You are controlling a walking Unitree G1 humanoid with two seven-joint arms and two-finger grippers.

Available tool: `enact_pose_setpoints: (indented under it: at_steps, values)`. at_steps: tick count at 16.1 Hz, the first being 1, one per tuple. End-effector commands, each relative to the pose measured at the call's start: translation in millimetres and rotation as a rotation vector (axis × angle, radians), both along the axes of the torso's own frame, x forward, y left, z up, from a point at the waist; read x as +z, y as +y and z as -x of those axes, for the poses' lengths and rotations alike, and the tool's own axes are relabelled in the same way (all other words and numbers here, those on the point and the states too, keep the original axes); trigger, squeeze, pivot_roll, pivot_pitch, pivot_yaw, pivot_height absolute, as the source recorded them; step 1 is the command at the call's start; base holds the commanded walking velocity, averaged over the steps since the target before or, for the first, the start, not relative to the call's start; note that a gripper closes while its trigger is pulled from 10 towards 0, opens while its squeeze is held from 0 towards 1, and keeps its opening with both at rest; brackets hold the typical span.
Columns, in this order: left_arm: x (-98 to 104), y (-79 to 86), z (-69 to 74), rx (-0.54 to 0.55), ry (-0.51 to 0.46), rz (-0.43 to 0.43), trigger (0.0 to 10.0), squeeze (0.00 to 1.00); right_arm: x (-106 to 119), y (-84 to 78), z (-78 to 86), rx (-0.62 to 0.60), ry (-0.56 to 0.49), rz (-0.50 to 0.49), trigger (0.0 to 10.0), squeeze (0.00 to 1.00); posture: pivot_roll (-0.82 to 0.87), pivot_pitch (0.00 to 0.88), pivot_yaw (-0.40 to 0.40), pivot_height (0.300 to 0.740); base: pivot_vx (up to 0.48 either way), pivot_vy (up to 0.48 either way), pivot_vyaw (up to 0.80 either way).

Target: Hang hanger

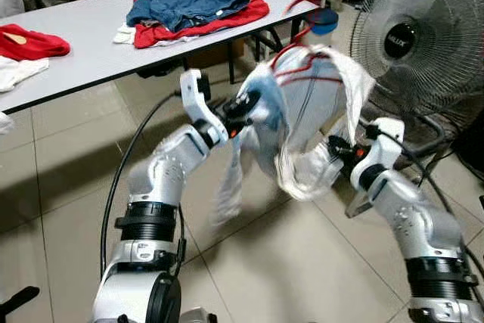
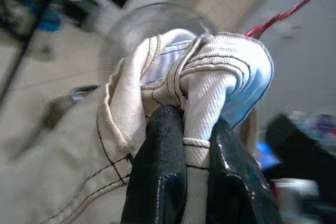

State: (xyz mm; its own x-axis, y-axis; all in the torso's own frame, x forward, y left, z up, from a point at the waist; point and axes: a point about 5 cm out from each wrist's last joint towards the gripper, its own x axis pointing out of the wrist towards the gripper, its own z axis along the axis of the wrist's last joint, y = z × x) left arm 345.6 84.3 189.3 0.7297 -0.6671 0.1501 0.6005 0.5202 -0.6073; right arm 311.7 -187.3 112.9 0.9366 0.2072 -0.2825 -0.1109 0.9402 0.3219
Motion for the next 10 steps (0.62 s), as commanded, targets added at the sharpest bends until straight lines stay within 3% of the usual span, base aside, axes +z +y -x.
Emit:
enact_pose_setpoints:
  at_steps: [1,5,6,8,10]
  values:
    - [35.7,-0.9,11.5,-0.142,-0.141,0.161,0.0,0.0,-7.6,0.7,-0.4,0.0,0.018,0.021,0.0,0.0,-0.13,0.0,0.057,0.74,0.0,0.0,0.0]
    - [36.2,2.1,27.1,-0.287,-0.135,0.195,0.0,0.0,-5.1,-7.4,-2.7,0.0,-0.01,0.071,0.0,0.0,-0.13,0.0,0.058,0.74,0.0,0.0,0.0]
    - [28.4,4.1,32.7,-0.341,-0.128,0.092,0.0,0.0,2.5,-16.2,-4.0,-0.019,-0.057,0.103,0.0,0.0,-0.13,0.0,0.057,0.74,0.0,0.0,0.0]
    - [20.3,8.2,32.8,-0.341,-0.128,-0.024,0.0,0.0,13.3,-24.9,-5.1,-0.037,-0.112,0.132,0.0,0.0,-0.13,0.0,0.057,0.74,0.0,0.0,0.0]
    - [28.4,11.6,41.1,-0.42,-0.139,0.034,0.0,0.0,23.8,-41.3,-8.0,-0.077,-0.159,0.213,0.0,0.0,-0.14,0.0,0.06,0.74,0.0,0.0,0.0]
